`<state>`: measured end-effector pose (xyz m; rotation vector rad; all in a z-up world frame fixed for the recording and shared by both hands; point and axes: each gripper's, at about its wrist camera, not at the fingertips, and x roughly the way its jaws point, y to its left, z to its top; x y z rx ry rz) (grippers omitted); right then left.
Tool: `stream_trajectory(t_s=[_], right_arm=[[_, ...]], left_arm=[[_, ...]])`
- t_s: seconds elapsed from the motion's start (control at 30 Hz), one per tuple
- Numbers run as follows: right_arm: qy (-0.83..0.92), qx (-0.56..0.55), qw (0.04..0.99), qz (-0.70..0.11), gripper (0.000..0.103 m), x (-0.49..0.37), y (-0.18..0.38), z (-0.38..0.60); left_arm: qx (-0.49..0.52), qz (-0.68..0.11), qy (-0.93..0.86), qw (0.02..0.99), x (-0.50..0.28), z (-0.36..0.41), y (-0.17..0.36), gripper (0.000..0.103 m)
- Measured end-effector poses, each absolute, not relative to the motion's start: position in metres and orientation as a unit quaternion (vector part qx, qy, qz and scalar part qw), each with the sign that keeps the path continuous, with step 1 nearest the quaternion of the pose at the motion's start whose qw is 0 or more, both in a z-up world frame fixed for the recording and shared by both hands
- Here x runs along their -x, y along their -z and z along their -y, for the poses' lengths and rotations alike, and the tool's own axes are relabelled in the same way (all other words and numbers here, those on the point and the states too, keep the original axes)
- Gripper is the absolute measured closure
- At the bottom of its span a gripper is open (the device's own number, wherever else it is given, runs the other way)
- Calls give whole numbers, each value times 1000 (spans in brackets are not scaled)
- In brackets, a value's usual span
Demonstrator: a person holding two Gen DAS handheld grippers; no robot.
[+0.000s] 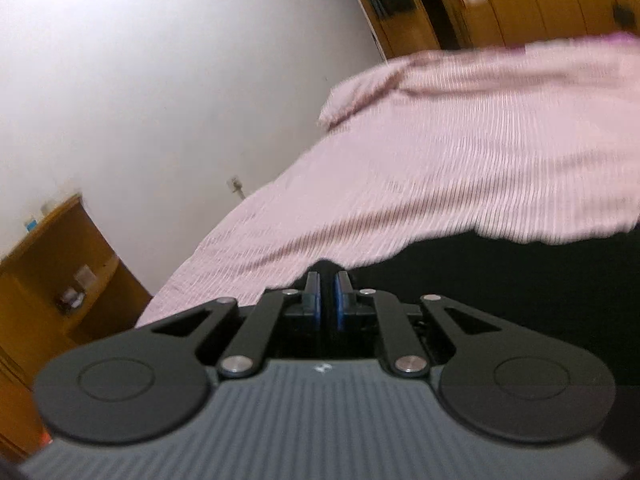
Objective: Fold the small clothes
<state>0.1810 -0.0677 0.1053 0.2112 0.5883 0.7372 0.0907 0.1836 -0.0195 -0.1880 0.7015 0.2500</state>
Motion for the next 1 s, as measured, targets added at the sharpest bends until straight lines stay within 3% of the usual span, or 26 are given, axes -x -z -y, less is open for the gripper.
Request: stream_trajectory(t_s=[0.63, 0.83, 1.0], right_arm=[[-258, -73, 950, -161, 96, -203, -205, 155], [-164, -66, 972, -156, 100, -221, -192, 207], [-104, -64, 973, -197, 100, -249, -147, 242]], left_arm=[[65, -316, -138, 936, -162, -153, 34, 25], [38, -317, -134, 938, -164, -148, 37, 24], [25, -322, -134, 937, -163, -146, 37, 24]])
